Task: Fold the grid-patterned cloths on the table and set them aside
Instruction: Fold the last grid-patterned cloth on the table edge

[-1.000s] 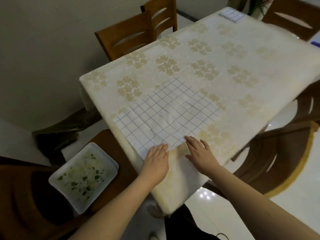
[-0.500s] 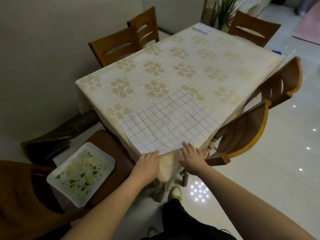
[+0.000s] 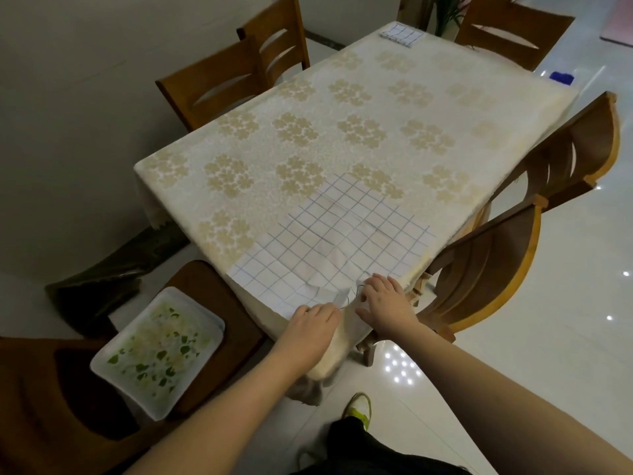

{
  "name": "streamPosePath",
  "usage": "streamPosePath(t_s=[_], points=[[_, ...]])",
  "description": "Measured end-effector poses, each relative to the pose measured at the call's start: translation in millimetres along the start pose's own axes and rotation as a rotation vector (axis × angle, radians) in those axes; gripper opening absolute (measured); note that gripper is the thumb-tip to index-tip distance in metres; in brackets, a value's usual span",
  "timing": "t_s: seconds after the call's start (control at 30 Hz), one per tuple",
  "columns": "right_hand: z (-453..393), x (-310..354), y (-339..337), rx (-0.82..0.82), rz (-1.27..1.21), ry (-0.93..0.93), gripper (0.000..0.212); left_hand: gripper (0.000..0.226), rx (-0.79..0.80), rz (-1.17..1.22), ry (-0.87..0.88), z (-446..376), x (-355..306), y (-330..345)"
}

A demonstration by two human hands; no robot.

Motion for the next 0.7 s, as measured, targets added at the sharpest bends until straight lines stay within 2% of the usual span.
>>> streamPosePath(t_s=[0.1,0.17,0.23,0.27,0.37,0.43,0.57,0.7], points=[[-0.6,-0.9,-19.8,-0.186,-0.254,0.018,0.037,0.053,-0.019,0.028,0.04,-15.2,9.5,-16.3],[-1.2,1.3,-25.1,-0.222,-0.446,0.03,0.051,0.057,-0.036,0.059,0.067,-20.3,14.4,-26.0],[-3.3,12.2,-25.6,-0.161,-0.512,-0.015,0.069,0.06,-0.065,0.103,0.052,-22.8,21.0,-34.4],[-4.0,20.1,-26.5,-0.142,-0.512,-0.072,0.068,0.06,-0.078,0.124,0.033,-24.5,25.6,-36.6],[-3.5,33.2,-31.5,-0.132,-0.563,-0.148,0.034,0.053,-0.123,0.202,-0.011,-27.6,40.7,-40.1],[-3.7,28.8,-31.3,-0.088,-0.681,-0.013,0.02,0.057,-0.122,0.254,-0.013,-23.8,56.9,-36.6],[0.8,10.9,-28.3,-0.088,-0.889,0.237,0.016,0.068,-0.052,0.286,-0.044,1.9,113.7,-17.7],[14.4,9.0,-27.8,-0.14,-1.084,0.416,0.013,0.057,-0.078,0.332,-0.121,16.5,176.0,-9.4]])
Point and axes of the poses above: each hand's wrist, its own z-axis away from the middle knuckle, its own y-axis out of the palm, x = y × z, the point moved 7 cm from there along -z, towards the middle knuckle, and after that the axes turned 10 degrees about y, right-handed, at the moved point
